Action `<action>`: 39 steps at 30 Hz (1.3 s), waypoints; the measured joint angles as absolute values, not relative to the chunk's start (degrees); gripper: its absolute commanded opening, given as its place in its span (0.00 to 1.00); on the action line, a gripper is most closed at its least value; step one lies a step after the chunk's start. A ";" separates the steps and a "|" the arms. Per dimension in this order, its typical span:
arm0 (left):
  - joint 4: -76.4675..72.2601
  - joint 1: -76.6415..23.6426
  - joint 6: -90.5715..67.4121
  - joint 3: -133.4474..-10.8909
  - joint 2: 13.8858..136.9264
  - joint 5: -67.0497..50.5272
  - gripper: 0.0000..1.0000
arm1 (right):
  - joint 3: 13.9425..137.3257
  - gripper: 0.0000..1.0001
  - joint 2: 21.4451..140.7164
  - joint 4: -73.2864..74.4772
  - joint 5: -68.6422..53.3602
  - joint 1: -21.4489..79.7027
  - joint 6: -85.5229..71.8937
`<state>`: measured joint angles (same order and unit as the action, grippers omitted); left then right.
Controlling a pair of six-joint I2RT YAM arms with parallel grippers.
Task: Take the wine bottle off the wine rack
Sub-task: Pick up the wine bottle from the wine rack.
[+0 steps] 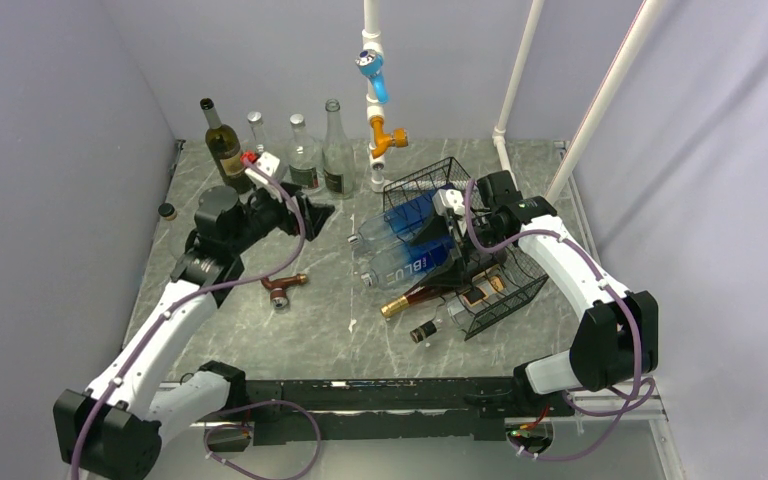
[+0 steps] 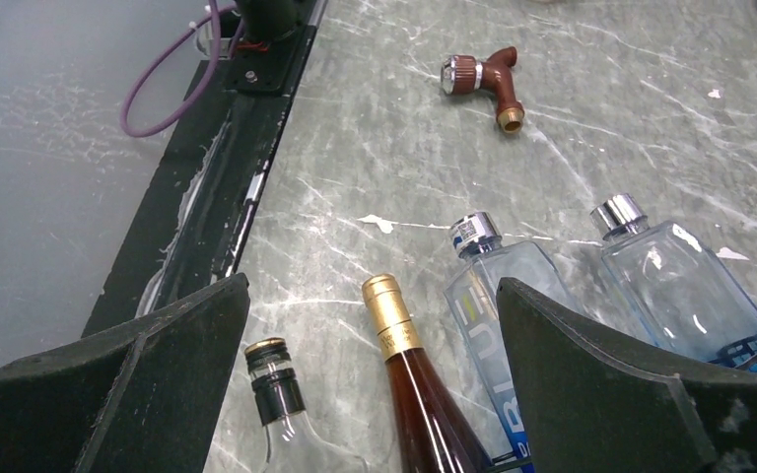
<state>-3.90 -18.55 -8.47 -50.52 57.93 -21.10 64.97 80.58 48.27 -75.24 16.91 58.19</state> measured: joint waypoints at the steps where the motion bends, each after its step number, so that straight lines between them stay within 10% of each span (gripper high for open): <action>1: -3.36 -18.55 -8.45 -49.56 56.90 -21.41 1.00 | 64.97 0.99 80.58 48.51 -75.24 16.91 58.61; 39: 2.61 -18.55 -6.83 -45.08 50.50 -33.45 0.99 | 61.95 0.99 78.63 60.36 -66.48 16.62 79.55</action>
